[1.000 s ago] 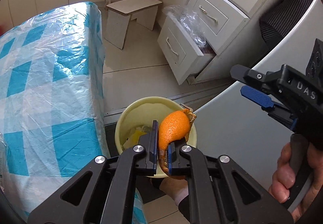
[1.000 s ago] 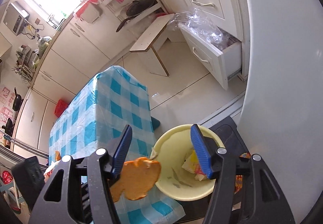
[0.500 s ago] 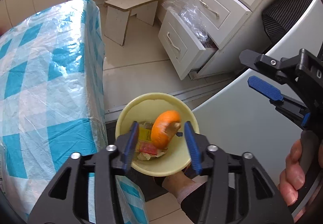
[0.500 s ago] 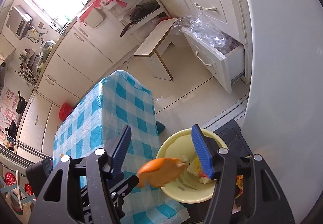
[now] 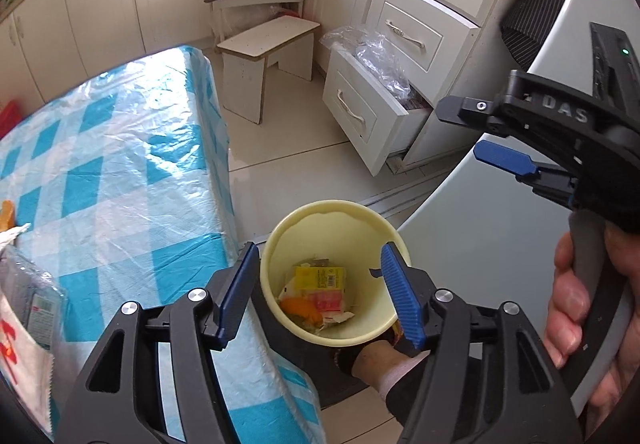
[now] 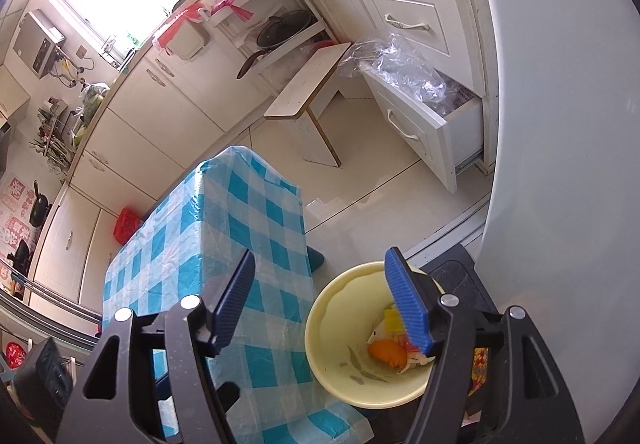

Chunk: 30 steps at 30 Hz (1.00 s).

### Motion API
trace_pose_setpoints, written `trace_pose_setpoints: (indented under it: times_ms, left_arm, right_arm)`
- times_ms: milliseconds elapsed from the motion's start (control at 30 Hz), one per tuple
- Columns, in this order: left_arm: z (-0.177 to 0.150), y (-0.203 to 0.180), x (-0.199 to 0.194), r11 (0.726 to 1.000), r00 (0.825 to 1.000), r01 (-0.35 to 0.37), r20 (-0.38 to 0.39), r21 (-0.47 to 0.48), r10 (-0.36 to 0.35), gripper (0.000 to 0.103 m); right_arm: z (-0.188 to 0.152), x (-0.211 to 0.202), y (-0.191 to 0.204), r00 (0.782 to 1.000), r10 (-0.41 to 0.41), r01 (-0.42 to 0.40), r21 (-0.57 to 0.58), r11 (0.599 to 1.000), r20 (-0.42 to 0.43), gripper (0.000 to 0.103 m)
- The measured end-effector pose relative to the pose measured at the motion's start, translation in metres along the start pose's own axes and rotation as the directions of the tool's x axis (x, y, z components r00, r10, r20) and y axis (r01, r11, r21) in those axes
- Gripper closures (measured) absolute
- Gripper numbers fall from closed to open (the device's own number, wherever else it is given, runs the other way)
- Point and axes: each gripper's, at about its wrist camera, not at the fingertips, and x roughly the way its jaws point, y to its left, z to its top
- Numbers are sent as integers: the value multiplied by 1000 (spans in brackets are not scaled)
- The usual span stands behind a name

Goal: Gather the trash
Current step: 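Open both tools to drop the peel and packet into the yellow bucket, then bring both open tools back over the table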

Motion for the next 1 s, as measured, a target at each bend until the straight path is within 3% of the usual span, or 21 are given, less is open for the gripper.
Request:
trace_pose_setpoints:
  times_ms: [267, 433, 700, 1000]
  left_arm:
    - [-18, 13, -57, 998, 994, -62, 94, 20, 59, 28]
    - [-42, 45, -114, 991, 975, -132, 179, 7, 129, 20]
    - [-80, 132, -184, 963, 943, -207, 227, -175, 244, 15]
    - [-127, 196, -217, 923, 925, -239, 220, -301, 311, 13]
  right_arm:
    - [1, 4, 13, 998, -66, 67, -67, 996, 17, 31]
    - [-3, 6, 31, 994, -106, 111, -146, 983, 37, 25]
    - [-17, 5, 63, 985, -147, 165, -246, 955, 93, 21]
    - [-28, -1, 84, 979, -139, 176, -270, 947, 151, 17]
